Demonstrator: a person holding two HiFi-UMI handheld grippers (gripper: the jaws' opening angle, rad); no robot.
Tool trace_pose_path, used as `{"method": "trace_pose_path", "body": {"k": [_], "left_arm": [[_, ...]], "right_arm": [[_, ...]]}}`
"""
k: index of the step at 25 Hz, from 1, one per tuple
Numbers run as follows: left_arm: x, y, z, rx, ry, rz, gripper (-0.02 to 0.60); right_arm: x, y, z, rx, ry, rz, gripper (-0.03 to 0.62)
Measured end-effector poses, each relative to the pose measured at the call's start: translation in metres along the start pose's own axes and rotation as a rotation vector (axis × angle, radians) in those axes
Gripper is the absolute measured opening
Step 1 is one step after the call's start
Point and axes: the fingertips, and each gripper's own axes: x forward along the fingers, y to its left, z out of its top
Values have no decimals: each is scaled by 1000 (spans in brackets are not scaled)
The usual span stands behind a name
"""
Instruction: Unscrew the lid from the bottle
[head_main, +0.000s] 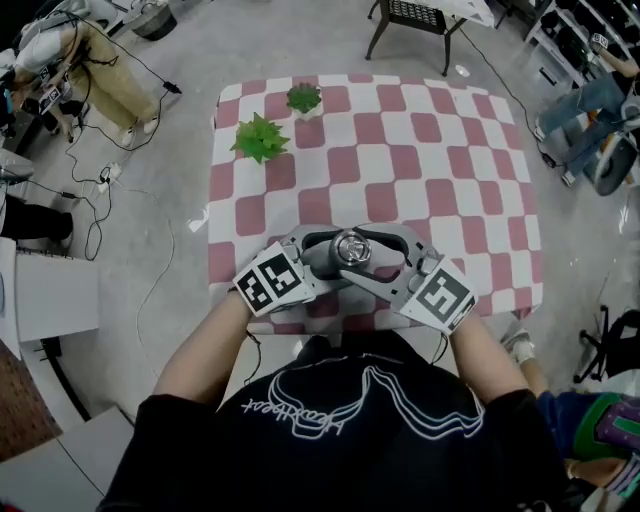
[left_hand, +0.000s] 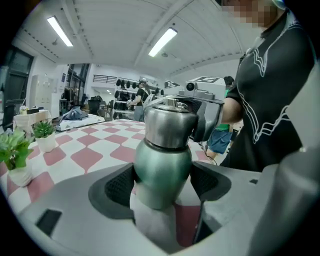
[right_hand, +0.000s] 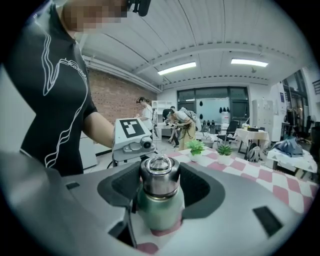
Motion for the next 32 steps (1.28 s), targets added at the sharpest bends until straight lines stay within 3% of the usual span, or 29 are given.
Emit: {"method": "trace_pose_path", "body": {"k": [9, 17, 27, 32], "left_arm": [[-3, -2, -3, 82, 76, -194, 353], [-4, -1, -3, 89, 110, -268, 353], [-5, -1, -3, 97, 105, -276, 353], [-4, -2, -1, 95, 83, -243, 353]], "right_arm": [[3, 4, 0, -61, 46, 173, 253], [4, 3, 1, -88, 68, 277, 253], [5, 3, 1, -90, 68, 277, 253], [4, 1, 0, -76, 83, 203, 283]]}}
